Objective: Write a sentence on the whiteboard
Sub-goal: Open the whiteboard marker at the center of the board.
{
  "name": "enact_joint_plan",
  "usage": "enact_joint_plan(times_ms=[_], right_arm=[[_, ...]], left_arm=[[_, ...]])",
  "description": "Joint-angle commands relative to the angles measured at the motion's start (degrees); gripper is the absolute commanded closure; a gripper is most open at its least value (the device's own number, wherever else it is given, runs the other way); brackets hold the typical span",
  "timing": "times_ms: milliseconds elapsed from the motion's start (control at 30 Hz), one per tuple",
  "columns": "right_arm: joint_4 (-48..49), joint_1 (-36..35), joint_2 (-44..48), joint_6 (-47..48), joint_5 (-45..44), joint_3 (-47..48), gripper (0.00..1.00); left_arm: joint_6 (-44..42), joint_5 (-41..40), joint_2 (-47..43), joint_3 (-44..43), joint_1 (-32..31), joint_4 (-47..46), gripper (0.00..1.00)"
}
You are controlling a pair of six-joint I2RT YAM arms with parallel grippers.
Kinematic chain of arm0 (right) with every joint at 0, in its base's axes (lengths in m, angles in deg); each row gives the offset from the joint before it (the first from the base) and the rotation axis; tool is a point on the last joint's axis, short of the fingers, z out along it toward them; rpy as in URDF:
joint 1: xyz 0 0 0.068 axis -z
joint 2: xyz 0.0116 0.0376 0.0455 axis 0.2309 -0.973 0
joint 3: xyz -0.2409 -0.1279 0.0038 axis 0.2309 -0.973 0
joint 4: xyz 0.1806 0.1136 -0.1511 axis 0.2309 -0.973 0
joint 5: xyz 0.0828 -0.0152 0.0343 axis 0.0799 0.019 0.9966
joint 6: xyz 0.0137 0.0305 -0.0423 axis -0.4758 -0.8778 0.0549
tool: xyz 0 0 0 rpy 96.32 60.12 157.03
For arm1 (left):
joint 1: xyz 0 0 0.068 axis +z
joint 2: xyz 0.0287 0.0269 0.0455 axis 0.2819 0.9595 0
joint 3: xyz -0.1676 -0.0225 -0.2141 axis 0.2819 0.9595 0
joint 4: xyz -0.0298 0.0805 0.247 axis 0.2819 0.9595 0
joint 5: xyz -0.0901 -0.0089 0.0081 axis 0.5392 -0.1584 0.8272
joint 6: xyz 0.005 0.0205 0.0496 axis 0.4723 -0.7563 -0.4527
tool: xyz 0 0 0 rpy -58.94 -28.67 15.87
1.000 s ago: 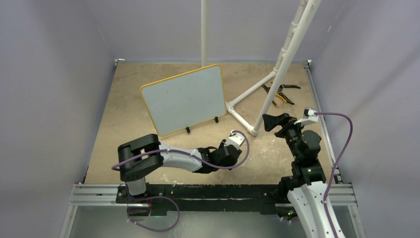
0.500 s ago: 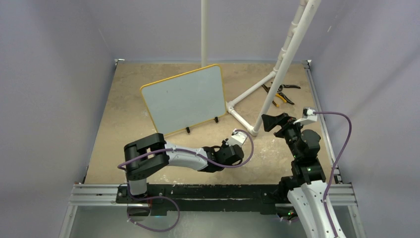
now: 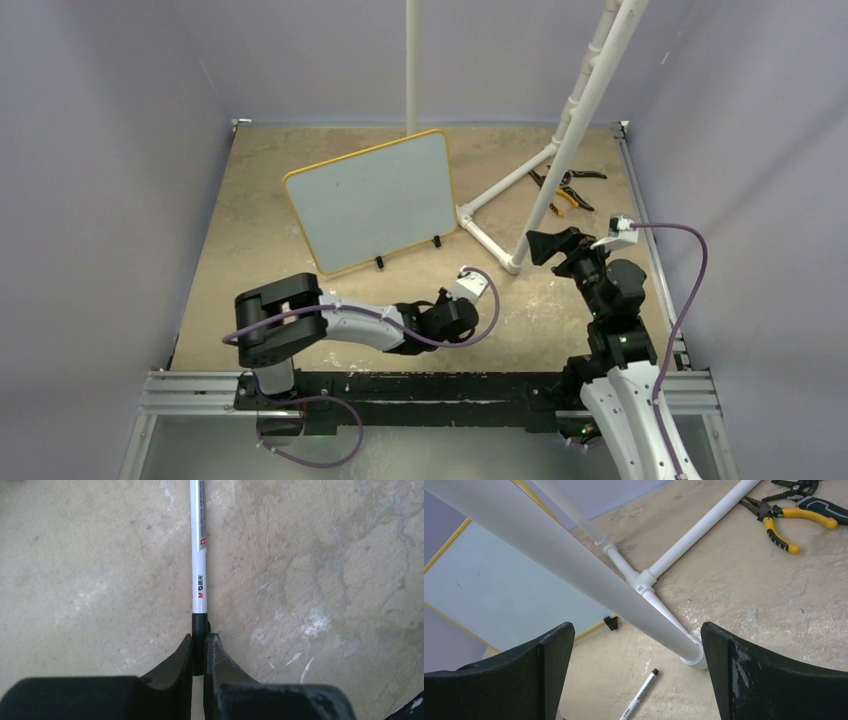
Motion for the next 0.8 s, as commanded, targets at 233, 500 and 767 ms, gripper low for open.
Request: enact_joint_plan(times_ms=[233,500,767], right_arm=[[2.27,0.06,-2.86,1.56,15.52,-0.59,0.08],[3.24,0.06,-8.86,6.97,33.42,-1.00,0.20],[8.84,-0.01,-17.87,7.17,47.04,-2.07,0.22]], left_arm=[[-11.79,3.61,-20.29,17.77,-0.33,-20.76,1.00],[-15.40,10.03,-29.43,19.58,-0.25,-19.95,1.00],[-16.41,14.88,-32.44,19.25,-0.25,-18.97,1.00]])
